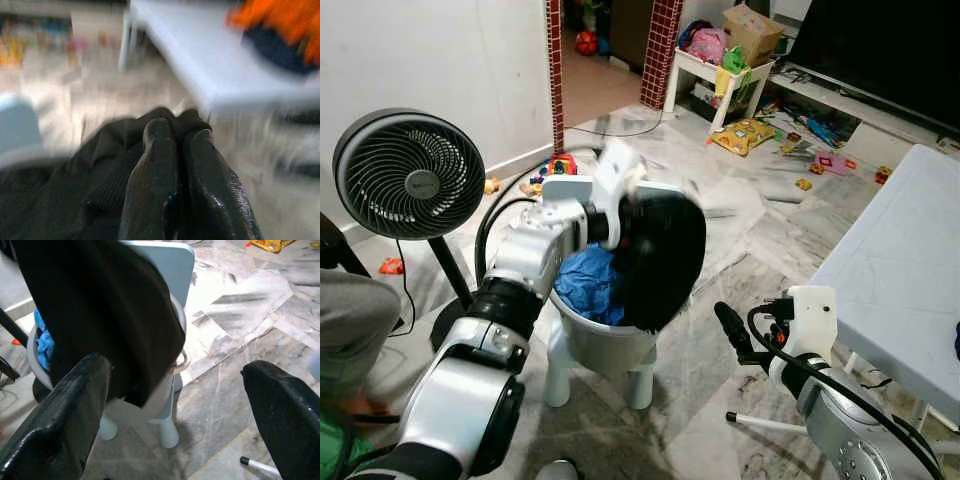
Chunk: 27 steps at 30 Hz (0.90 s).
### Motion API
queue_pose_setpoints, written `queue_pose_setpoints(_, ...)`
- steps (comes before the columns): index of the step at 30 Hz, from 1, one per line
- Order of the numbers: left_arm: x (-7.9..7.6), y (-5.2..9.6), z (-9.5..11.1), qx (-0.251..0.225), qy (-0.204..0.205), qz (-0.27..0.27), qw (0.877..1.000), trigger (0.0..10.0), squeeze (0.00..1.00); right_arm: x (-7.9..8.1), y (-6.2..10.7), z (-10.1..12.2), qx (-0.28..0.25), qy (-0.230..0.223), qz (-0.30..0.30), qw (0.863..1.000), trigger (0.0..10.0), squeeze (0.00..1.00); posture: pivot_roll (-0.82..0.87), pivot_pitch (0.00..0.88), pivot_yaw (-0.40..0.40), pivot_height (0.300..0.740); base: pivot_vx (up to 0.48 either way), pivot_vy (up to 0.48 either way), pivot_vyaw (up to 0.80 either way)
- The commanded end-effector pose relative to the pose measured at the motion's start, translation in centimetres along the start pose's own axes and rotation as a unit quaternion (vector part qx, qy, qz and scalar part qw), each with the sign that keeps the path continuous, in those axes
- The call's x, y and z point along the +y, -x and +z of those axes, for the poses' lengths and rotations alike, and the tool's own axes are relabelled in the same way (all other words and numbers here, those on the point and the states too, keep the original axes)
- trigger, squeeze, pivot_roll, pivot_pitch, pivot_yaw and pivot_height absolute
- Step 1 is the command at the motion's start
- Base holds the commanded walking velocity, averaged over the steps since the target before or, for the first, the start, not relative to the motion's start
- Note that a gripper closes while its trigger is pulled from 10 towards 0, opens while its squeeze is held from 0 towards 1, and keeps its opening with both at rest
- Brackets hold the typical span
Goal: Hang hanger
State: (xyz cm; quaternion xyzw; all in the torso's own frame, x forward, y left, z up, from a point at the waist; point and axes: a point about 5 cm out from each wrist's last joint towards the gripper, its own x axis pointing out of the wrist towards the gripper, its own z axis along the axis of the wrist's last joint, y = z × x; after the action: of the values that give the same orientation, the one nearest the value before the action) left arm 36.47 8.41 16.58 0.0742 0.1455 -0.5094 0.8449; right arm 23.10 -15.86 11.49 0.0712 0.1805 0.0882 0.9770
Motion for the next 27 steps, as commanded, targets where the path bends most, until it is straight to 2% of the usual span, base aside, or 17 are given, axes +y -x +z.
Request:
queue_pose_setpoints(1,0.6,0.7,-0.9,0.037,-0.018,0.014,0.999,0.0,0.00,-0.3,0.4,-0.1,0.001,0.005,-0.005,1.000,10.0,0.00,0.13,0.000,-0.103,0.740,0.000,0.000,0.00)
queue_pose_setpoints(4,1.2,2.0,-2.1,0.074,-0.025,0.010,0.997,0.0,0.00,-0.3,0.5,-0.4,0.009,0.005,-0.005,1.000,10.0,0.00,0.13,0.000,-0.107,0.740,0.000,0.000,0.00)
queue_pose_setpoints(6,1.7,2.6,-2.2,0.071,-0.021,0.026,0.997,0.0,0.00,-0.3,0.6,-0.5,0.010,0.006,-0.004,1.000,10.0,0.00,0.13,0.000,-0.108,0.740,0.000,0.000,0.00)
queue_pose_setpoints(13,4.2,5.6,-1.7,0.040,-0.027,0.131,0.990,0.0,0.00,-0.4,0.2,-0.7,0.015,0.007,-0.002,1.000,10.0,0.00,0.15,0.000,-0.112,0.740,0.000,0.000,0.00)
queue_pose_setpoints(17,5.6,8.5,-2.1,0.018,-0.027,0.221,0.975,0.0,0.00,-0.3,-0.1,-1.0,0.019,0.007,-0.003,1.000,10.0,0.00,0.19,0.000,-0.116,0.740,0.000,0.000,0.00)
queue_pose_setpoints(20,5.9,9.7,-2.6,0.014,-0.030,0.251,0.967,0.0,0.00,-0.2,-0.4,-0.8,0.011,0.005,-0.002,1.000,10.0,0.00,0.20,0.000,-0.120,0.740,0.000,0.000,0.00)
queue_pose_setpoints(23,5.9,9.6,-1.9,0.008,-0.056,0.251,0.966,0.0,0.00,0.1,-0.6,-0.4,-0.007,0.004,0.011,1.000,10.0,0.00,0.21,0.000,-0.125,0.740,0.000,0.000,0.00)
queue_pose_setpoints(26,5.5,7.9,-0.3,0.003,-0.092,0.218,0.972,0.0,0.00,0.6,-0.9,-0.1,-0.010,0.025,0.031,0.999,10.0,0.00,0.20,0.000,-0.124,0.740,0.000,0.000,0.00)
queue_pose_setpoints(27,5.1,6.7,0.9,-0.008,-0.110,0.194,0.975,0.0,0.00,0.8,-0.9,0.0,-0.011,0.029,0.040,0.999,10.0,0.00,0.20,0.000,-0.124,0.740,0.000,0.000,0.00)
